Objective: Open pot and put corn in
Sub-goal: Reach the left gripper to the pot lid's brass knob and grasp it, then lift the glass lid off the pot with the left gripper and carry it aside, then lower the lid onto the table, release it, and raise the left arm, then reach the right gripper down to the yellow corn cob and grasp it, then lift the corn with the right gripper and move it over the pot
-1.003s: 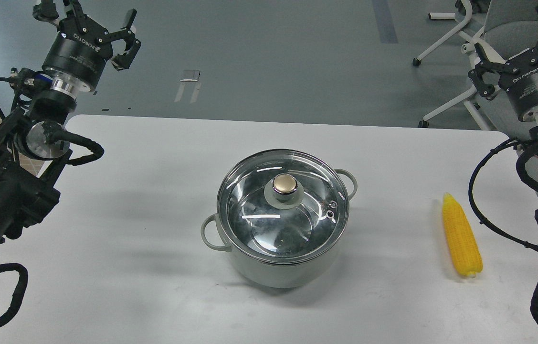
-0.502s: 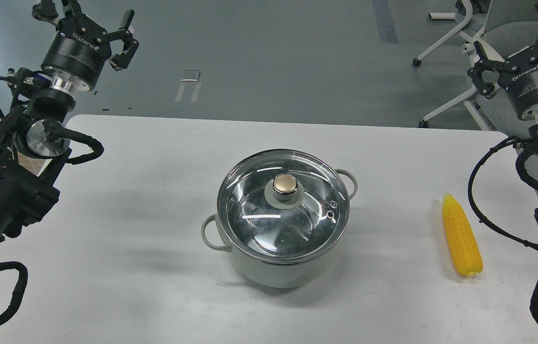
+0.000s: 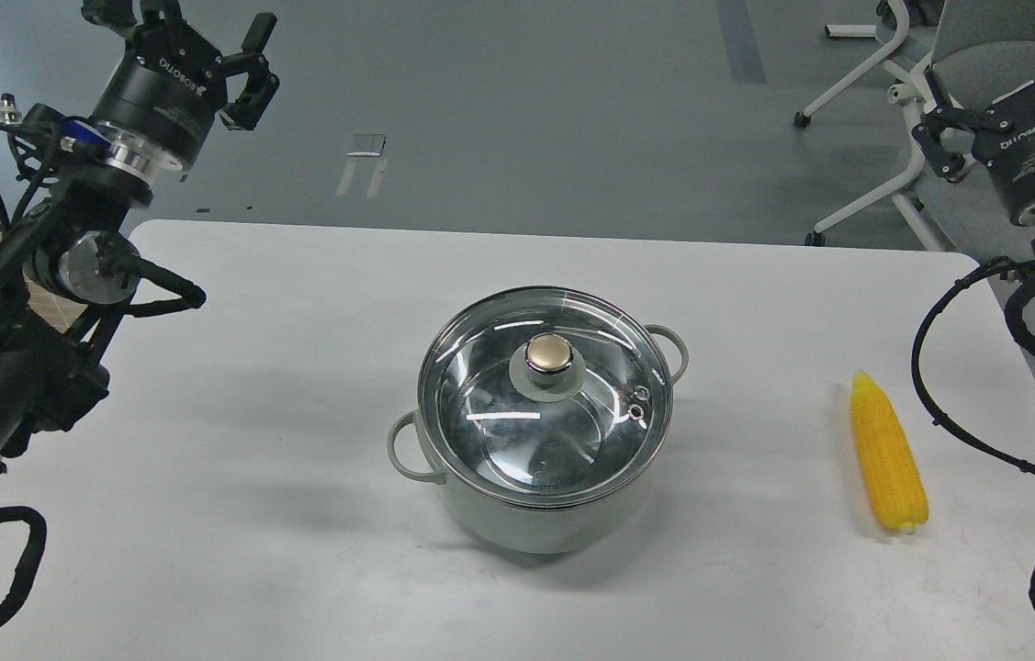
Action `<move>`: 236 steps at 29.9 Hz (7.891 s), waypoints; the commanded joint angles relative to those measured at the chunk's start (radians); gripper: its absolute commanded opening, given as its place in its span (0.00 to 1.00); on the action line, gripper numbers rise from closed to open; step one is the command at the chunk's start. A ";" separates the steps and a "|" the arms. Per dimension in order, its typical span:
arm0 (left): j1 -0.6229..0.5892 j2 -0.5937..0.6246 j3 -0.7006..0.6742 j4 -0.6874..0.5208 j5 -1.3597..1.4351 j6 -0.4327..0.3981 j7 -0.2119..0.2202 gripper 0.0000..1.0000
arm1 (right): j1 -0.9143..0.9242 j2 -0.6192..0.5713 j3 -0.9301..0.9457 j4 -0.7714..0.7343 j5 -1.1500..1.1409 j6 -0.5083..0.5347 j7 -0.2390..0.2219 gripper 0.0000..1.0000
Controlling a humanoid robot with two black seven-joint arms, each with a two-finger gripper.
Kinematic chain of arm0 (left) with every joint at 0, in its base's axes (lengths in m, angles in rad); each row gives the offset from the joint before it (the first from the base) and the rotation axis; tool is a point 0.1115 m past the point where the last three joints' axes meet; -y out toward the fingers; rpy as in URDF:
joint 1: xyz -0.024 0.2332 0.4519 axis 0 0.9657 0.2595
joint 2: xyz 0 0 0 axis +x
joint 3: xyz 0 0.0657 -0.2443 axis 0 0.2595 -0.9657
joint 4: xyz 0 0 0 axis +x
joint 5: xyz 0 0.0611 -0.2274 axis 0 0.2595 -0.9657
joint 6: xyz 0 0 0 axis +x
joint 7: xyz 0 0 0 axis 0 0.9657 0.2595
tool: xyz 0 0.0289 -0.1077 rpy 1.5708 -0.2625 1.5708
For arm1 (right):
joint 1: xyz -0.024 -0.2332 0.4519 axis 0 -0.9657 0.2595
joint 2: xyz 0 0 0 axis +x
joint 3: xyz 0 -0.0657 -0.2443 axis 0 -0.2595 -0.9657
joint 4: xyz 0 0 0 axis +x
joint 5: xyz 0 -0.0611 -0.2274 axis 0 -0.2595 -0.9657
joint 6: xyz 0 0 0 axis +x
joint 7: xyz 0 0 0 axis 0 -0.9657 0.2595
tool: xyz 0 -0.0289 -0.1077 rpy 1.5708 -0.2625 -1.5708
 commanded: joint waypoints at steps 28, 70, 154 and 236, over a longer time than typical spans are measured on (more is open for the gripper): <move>-0.151 0.134 0.521 -0.579 1.590 0.110 0.063 0.86 | -0.111 -0.015 0.062 0.081 0.000 0.000 0.000 1.00; -0.051 0.080 0.508 -0.600 1.644 0.114 0.060 0.29 | -0.128 -0.010 0.079 0.087 0.001 0.000 0.000 1.00; 0.323 0.456 0.491 -0.045 1.138 0.591 -0.075 0.80 | -0.199 -0.007 0.032 0.101 -0.017 0.000 -0.002 1.00; -0.284 -0.035 0.144 0.182 -0.272 0.245 -0.043 0.97 | -0.369 -0.114 -0.402 0.975 -1.642 0.000 -0.112 0.00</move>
